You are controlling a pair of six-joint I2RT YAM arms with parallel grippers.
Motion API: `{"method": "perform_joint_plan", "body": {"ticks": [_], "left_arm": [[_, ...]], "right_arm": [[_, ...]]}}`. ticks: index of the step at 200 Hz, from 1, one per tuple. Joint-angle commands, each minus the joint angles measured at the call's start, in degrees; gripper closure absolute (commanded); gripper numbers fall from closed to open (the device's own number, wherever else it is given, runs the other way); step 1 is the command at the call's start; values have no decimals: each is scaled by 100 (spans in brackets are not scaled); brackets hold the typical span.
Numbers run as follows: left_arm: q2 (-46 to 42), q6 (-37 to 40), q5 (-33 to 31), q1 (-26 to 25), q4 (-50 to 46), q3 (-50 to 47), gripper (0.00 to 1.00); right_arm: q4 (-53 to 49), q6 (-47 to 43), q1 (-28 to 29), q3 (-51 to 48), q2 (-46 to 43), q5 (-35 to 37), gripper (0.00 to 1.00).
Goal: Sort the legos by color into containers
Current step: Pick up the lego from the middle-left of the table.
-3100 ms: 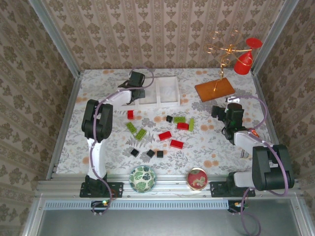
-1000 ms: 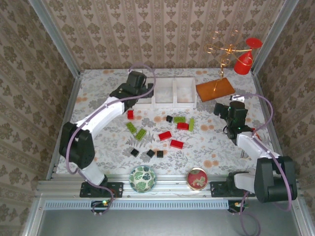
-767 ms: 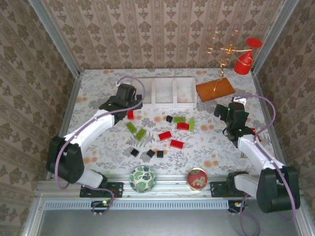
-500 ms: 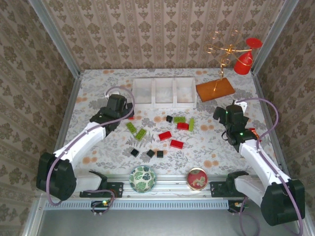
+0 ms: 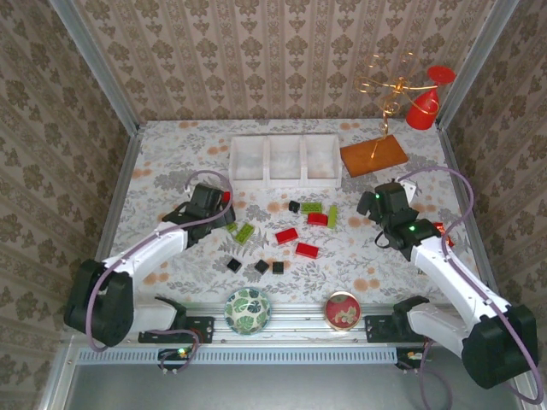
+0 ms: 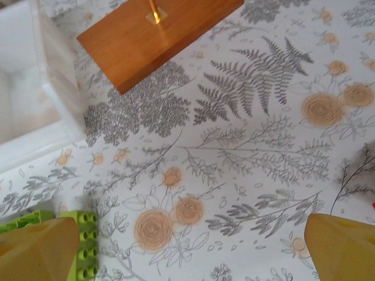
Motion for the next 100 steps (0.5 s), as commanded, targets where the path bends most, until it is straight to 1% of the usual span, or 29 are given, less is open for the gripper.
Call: {"method": "perform_joint_plan", "body": {"ticks": [1, 46, 100], "left_arm": [[182, -255, 205, 46, 233, -41, 2], [513, -356, 361, 40, 539, -33, 7], [793, -380, 389, -10, 605, 21, 15]], "right_arm": [[-362, 271, 93, 152, 93, -40, 0], [-367, 369, 102, 167, 192, -33, 0], [-232, 320, 99, 123, 216, -44, 0]]}}
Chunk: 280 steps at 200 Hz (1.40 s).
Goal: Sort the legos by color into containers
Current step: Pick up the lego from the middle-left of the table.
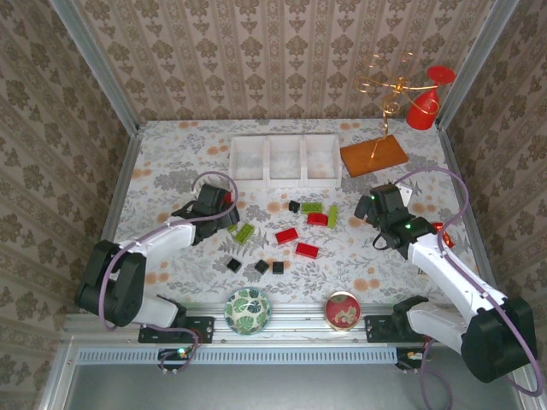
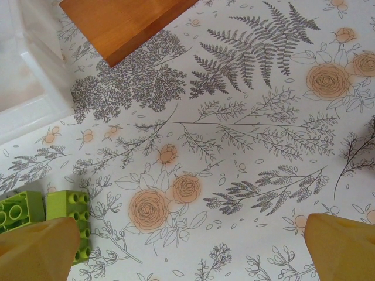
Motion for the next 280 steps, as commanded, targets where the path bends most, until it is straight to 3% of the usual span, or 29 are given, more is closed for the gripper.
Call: {"method": "perform_joint_plan", "body": {"ticks": [1, 63, 189, 232, 280], "left_arm": [[96, -128, 58, -1, 97, 21, 16], [531, -155, 100, -119, 156, 151, 26], [951, -144, 15, -209, 0, 282, 33], [1027, -141, -19, -217, -26, 280, 45], [941, -191, -125, -287, -97, 257, 67]], "right_arm": [[-6, 104, 33, 123, 27, 24, 0], [39, 67, 85, 114, 33, 12, 0], [39, 23, 224, 202, 161, 8, 0], [39, -12, 313, 245, 190, 37, 0], [-209, -168, 626, 448, 243, -11, 0]]}}
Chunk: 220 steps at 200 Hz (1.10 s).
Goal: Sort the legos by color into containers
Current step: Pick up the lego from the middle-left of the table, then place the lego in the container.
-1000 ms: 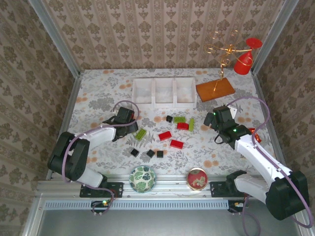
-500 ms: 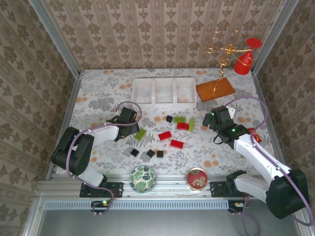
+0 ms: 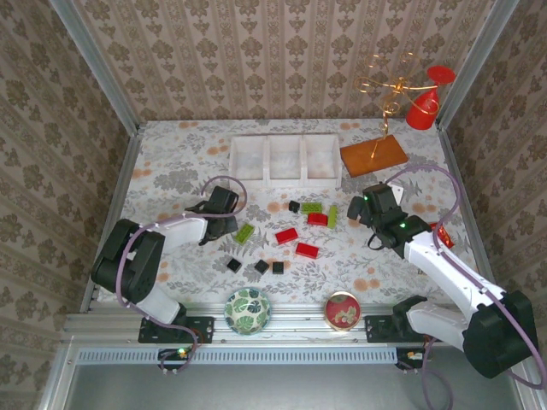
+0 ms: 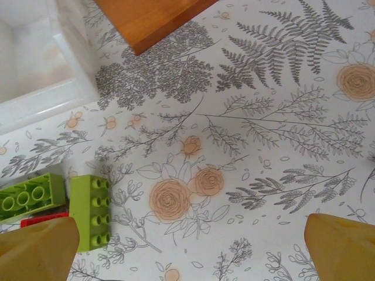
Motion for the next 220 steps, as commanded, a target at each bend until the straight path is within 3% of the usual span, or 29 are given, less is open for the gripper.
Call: {"method": "perform_joint_plan", "body": {"ticks": [1, 42, 122, 178, 220], "left_arm": [[-9, -86, -62, -71, -170, 93, 67], [-358, -103, -267, -137, -291, 53, 80], [-1011, 677, -586, -177, -373, 637, 82], [-2, 1832, -408, -65, -188, 2253, 82], [999, 2090, -11, 99, -251, 3440, 82]], "right_arm": [[-226, -102, 212, 306, 82, 30, 0], [-793, -58, 748, 678, 188, 47, 0], [-821, 292, 1621, 869, 441, -202, 0], [-467, 416, 1925, 768, 526, -327, 0], [-502, 460, 2171, 790, 652, -402, 0]]}}
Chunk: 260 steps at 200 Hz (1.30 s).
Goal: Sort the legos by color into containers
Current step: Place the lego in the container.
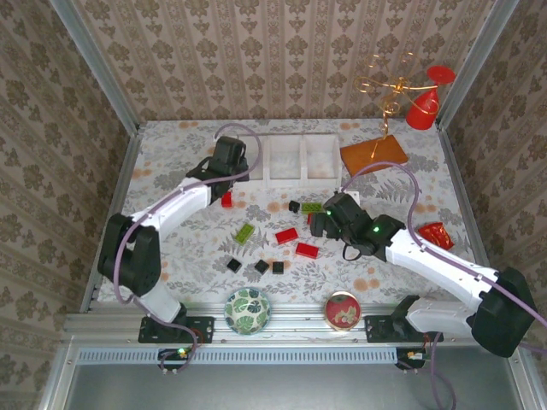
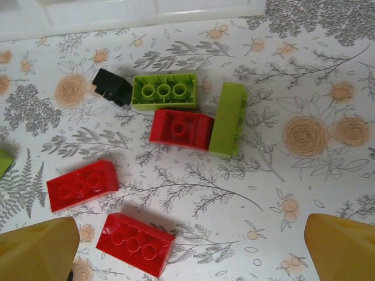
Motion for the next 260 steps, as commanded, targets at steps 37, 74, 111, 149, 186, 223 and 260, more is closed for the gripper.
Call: {"method": "perform_joint_plan", "body": {"ticks": [37, 74, 111, 149, 186, 223, 260], "left_arm": [[1243, 479, 427, 188, -347, 1345, 81], [1734, 501, 359, 231, -477, 1722, 81], [2032, 437, 344, 285, -524, 1851, 79], [2157, 368, 313, 305, -493, 1845, 75], [2284, 340, 278, 309, -490, 1926, 67], [2339, 321, 263, 305, -490, 1980, 55], [2204, 295, 294, 304, -503, 1944, 49]], "right_arm": [[20, 173, 365, 121, 239, -212, 0], [-39, 138, 580, 203, 422, -436, 0], [-87, 147, 816, 253, 606, -848, 6], [-267, 88, 1077, 397, 804, -963, 11], [-157, 42, 1191, 496, 1023, -1120, 17], [-195, 0, 1355, 696, 1491, -1241, 20], [-157, -11, 1534, 841, 1732, -1359, 22]]}}
